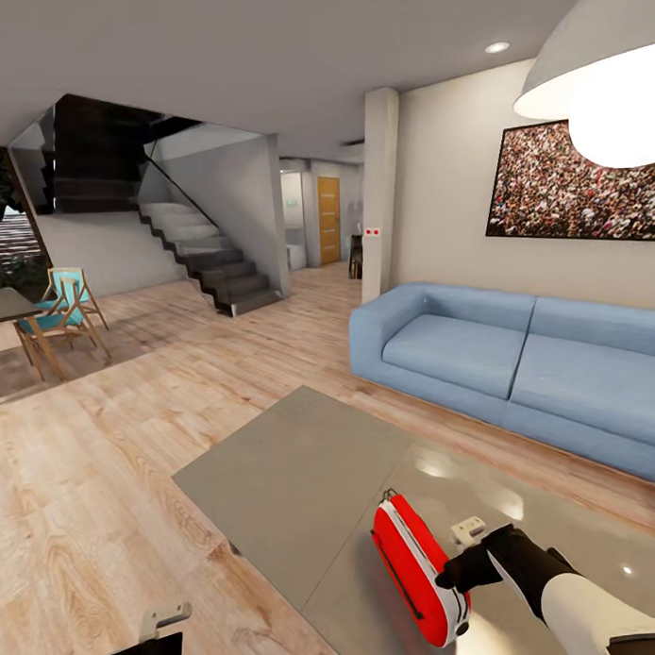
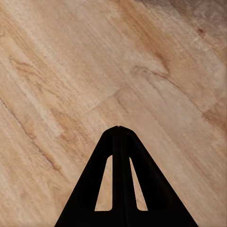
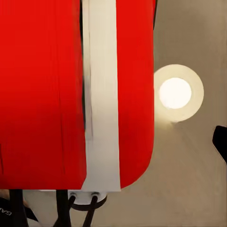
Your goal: Turn on the radio receiver that's on the table in the living room.
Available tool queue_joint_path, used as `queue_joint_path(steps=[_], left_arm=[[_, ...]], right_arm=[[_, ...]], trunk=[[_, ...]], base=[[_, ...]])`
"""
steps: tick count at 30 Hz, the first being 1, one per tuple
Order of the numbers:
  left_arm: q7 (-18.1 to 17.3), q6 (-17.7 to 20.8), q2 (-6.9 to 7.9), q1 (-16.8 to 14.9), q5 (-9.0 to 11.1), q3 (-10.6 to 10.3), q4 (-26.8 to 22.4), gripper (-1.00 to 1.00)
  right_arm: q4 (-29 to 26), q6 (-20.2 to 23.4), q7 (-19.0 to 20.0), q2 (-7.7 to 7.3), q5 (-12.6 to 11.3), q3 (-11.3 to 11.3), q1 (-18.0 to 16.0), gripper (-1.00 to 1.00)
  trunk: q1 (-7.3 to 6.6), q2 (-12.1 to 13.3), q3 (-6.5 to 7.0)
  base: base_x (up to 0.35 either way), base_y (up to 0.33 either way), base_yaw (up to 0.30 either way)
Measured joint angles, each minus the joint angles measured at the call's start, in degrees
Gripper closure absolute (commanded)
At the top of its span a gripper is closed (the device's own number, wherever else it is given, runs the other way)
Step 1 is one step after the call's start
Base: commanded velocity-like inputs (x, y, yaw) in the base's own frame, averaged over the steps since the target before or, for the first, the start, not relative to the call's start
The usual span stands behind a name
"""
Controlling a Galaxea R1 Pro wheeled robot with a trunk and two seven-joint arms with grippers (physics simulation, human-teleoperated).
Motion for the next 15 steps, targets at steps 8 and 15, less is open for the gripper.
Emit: queue_joint_path(steps=[8,15], left_arm=[[0.0,-0.1,0.04,0.0,-0.1,0.0,0.0,1.00],[0.0,0.0,0.03,0.0,-0.3,-0.2,0.1,1.00]], right_arm=[[0.0,0.0,0.0,0.00,0.0,0.0,0.0,-1.00],[0.0,-0.1,0.0,0.00,0.3,0.0,0.0,-1.00]], trunk=[[0.00,0.0,0.00],[-1.09,2.0,0.89]], base=[[0.000,0.000,0.000],[0.000,0.000,0.000]])
